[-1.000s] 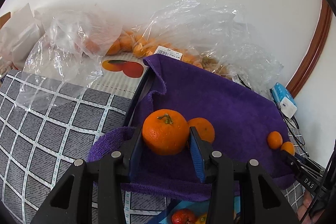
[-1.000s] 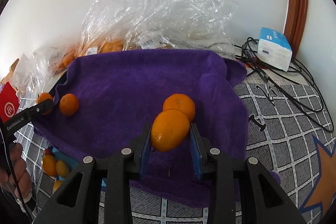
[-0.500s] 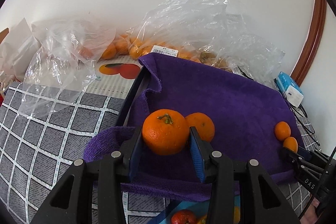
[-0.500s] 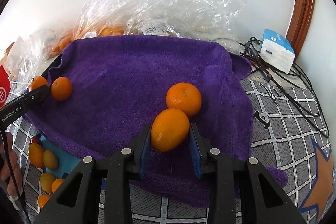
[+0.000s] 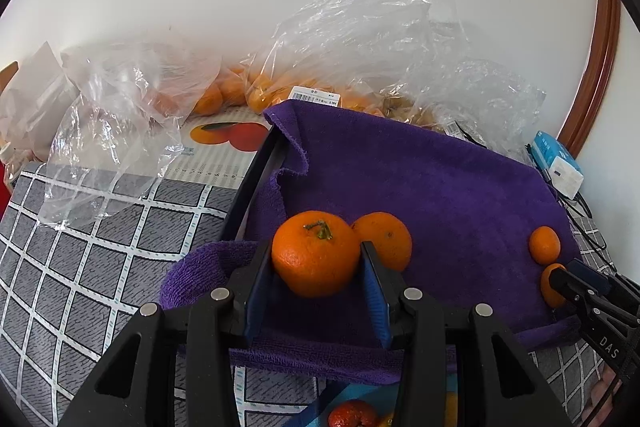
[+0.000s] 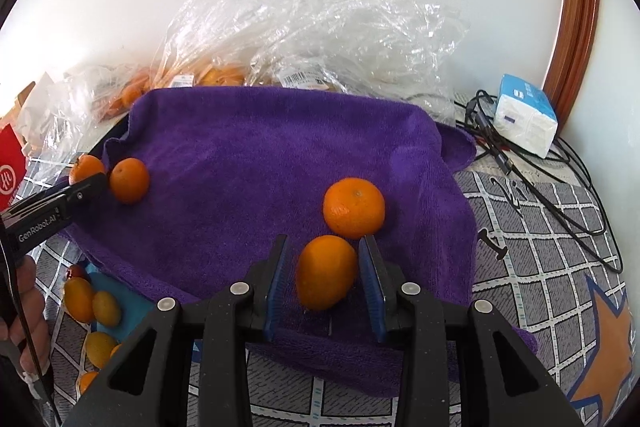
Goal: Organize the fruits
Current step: 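Carry the leafy orange with the left tool while the right tool lowers the oval orange onto the towel, then open the left tool on the towel while the right tool releases and withdraws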
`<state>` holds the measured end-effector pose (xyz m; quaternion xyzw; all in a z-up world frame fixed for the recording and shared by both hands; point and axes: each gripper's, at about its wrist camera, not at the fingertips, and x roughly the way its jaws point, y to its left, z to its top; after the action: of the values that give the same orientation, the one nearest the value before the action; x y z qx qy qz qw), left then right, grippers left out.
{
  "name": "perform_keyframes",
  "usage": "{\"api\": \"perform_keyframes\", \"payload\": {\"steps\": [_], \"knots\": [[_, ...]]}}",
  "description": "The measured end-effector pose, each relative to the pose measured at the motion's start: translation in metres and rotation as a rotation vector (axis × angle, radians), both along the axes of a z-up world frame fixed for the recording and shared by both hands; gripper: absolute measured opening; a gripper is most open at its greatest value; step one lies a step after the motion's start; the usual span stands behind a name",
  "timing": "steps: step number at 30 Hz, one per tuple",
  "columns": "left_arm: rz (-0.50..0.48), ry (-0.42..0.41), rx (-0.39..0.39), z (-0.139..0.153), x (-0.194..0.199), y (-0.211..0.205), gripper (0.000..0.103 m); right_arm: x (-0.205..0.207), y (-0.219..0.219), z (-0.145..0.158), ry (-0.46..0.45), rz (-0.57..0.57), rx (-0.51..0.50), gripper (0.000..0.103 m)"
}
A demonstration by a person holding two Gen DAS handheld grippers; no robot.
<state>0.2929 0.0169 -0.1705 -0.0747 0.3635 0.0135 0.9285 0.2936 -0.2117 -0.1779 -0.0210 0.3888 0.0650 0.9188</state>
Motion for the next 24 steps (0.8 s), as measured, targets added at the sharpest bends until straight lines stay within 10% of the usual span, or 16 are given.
{"api": "perform_keyframes", "payload": {"steps": [24], "knots": [[0.031,-0.168,-0.001,0.038,-0.034,0.01,0.055,-0.024,0.01,0.031,-0.12,-0.046,0.03,0.054]]}}
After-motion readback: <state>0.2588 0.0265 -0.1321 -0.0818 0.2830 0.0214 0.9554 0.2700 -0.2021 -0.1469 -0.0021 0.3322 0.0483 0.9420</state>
